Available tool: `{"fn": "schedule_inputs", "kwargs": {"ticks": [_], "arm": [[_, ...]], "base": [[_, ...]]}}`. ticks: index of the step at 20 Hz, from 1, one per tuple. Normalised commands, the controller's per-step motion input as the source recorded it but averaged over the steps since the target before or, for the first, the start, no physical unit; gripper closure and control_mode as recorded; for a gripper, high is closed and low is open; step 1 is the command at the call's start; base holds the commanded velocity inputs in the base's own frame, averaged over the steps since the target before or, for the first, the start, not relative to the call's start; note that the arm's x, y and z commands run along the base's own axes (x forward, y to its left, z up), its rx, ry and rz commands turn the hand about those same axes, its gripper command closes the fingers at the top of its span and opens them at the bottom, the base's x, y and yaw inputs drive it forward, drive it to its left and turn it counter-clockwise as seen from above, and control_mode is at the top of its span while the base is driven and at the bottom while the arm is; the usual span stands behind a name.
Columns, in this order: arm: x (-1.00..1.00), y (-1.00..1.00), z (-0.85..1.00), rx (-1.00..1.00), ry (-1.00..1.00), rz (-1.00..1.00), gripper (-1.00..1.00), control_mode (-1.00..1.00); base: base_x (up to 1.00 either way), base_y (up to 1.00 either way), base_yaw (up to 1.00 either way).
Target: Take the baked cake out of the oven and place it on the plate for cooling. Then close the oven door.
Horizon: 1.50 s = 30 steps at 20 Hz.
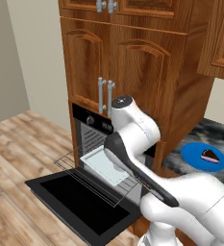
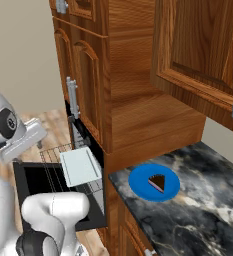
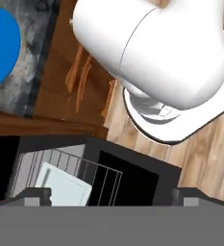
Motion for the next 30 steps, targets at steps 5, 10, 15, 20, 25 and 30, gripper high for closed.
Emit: {"fn": "schedule_inputs", "kwargs": {"ticks": [5, 10, 15, 20, 25, 30], "arm": [[1.0, 0.98, -0.95, -0.25, 0.23, 0.21, -1.0, -1.0], [1.0, 0.73, -0.95, -0.19, 0.2, 0.25, -1.0, -1.0], [1.0, 0.43, -0.62, -0.11, 0.37, 0.32, -1.0, -1.0], [0.92, 0.26, -0.51, -0.13, 0.31, 0.35, -1.0, -1.0], [0.73, 0.18, -0.64, -0.19, 0.12, 0.32, -1.0, -1.0], [0.43, 0.0, -0.72, -0.15, 0.0, 0.26, -1.0, -1.0]], "base": [[0.0, 0.0, 0.0], [0.0, 0.0, 0.0], [0.0, 0.0, 0.0], [0.0, 0.0, 0.0], [0.0, 0.0, 0.0], [0.0, 0.0, 0.0]]}}
